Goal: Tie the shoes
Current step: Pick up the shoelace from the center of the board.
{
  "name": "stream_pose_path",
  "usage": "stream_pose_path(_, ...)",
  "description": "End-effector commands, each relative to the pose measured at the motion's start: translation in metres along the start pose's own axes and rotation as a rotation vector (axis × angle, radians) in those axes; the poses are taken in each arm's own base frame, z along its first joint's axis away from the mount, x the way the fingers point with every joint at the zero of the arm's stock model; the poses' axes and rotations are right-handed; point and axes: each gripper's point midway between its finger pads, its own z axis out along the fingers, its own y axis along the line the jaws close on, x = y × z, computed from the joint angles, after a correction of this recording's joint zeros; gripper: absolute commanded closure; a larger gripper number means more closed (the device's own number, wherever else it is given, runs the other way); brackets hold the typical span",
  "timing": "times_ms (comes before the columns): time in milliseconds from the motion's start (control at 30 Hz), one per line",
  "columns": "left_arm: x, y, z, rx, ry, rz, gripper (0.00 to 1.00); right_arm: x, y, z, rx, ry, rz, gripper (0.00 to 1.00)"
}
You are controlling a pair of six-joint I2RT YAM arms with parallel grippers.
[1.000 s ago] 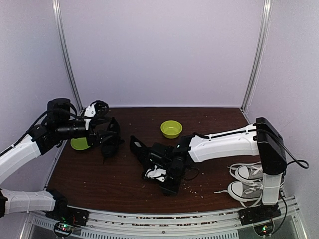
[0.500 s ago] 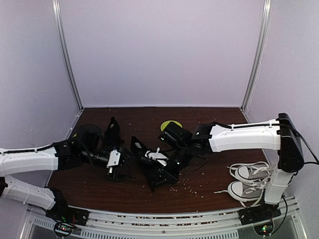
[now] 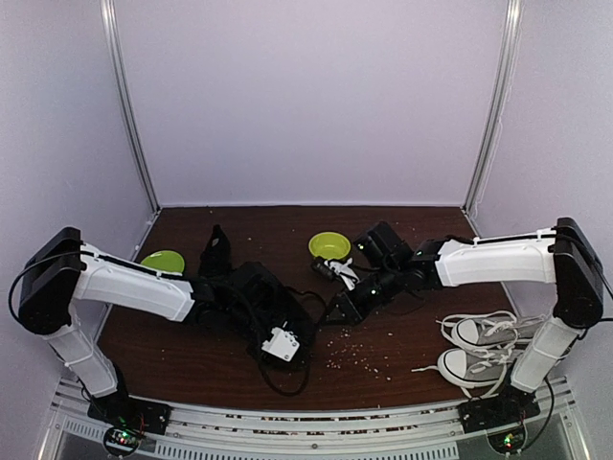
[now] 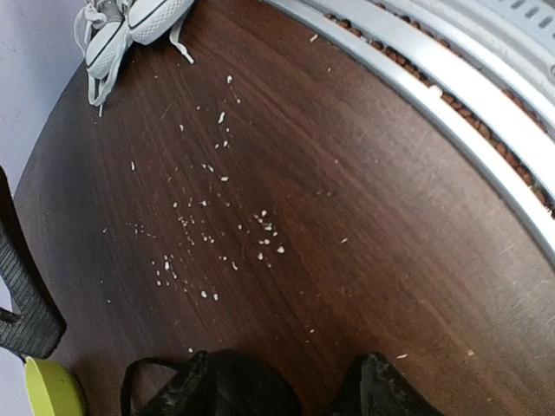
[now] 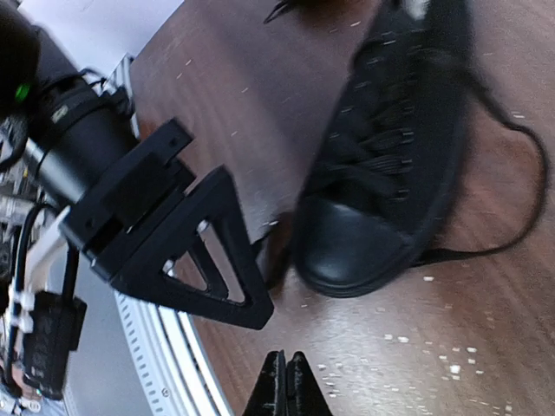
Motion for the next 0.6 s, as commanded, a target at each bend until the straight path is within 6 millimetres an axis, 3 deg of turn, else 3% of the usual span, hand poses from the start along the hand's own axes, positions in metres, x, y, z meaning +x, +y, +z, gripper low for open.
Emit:
stream_pose_path(0, 0.026, -0.01, 0.003, 0.123, 0.156, 0.126, 0.43, -0.009, -0.004, -0.007, 0.043, -0.053, 0.005, 1.0)
stream_pose_path(133, 0.03, -0.027, -0.001, 0.218, 0.177, 0.124, 0.43, -0.004, -0.008, -0.005, 0.06, -0.041, 0.006, 1.0)
stream_pose_path(333, 0.017, -0.045, -0.006, 0.289, 0.144, 0.123, 0.43, -0.005, -0.011, -0.002, 0.074, -0.022, 0.0, 1.0)
stream_pose_path(567, 0.038, -0.023, 0.013, 0.2, 0.234, 0.141, 0.55, -0.007, -0.012, 0.001, 0.071, -0.018, 0.003, 1.0)
